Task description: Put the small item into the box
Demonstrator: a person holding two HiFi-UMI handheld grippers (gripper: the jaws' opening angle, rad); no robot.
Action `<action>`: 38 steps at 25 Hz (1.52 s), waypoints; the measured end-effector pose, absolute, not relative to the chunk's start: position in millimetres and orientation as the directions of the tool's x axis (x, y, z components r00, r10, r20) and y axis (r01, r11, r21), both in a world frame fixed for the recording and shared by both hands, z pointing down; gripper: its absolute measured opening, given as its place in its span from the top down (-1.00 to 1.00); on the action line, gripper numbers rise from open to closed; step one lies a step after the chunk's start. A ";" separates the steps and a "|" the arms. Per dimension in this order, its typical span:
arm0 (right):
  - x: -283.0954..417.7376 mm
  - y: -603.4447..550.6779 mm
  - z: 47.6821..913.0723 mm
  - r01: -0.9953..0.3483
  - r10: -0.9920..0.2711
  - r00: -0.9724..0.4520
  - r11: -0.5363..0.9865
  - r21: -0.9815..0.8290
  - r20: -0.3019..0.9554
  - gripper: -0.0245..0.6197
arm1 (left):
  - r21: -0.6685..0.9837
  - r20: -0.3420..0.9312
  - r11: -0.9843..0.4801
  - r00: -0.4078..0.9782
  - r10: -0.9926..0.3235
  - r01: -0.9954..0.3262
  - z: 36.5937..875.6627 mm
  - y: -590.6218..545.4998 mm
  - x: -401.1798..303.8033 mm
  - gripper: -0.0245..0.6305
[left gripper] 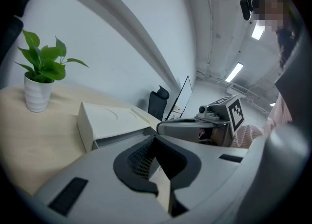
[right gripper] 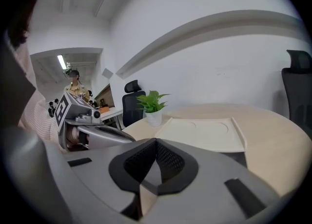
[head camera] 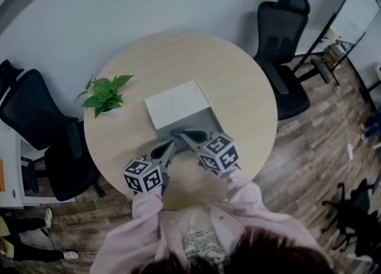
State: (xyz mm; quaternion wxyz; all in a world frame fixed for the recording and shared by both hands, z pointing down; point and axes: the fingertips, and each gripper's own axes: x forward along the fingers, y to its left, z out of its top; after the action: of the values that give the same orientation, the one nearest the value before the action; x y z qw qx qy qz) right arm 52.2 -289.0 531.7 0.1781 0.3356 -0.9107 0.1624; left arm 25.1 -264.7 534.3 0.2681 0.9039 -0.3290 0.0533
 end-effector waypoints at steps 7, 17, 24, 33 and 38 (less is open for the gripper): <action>55.4 -282.5 506.5 -0.666 -0.594 -0.742 0.706 -0.241 0.311 0.93 | 0.417 0.259 -0.671 0.788 -0.559 -0.613 527.5 -260.7 28.4 0.90; 58.8 -274.1 502.2 -0.647 -0.599 -0.762 0.714 -0.268 0.244 0.93 | 0.413 0.257 -0.686 0.799 -0.543 -0.599 526.7 -257.5 33.3 0.90; 63.2 -269.6 503.3 -0.655 -0.606 -0.756 0.709 -0.263 0.249 0.93 | 0.405 0.250 -0.698 0.806 -0.537 -0.591 522.3 -255.0 36.6 0.90; 67.1 -263.7 504.2 -0.653 -0.606 -0.758 0.707 -0.272 0.242 0.93 | 0.389 0.236 -0.720 0.818 -0.525 -0.575 516.6 -250.7 44.6 0.90; 66.5 -261.0 503.0 -0.649 -0.605 -0.761 0.710 -0.275 0.235 0.93 | 0.382 0.229 -0.726 0.819 -0.525 -0.572 514.2 -248.6 44.5 0.90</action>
State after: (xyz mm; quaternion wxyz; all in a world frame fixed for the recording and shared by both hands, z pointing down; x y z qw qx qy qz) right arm 66.5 -261.0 503.0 0.0641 0.3397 -0.9224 0.1724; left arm 44.5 -248.6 514.2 0.2225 0.9275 -0.2959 0.0526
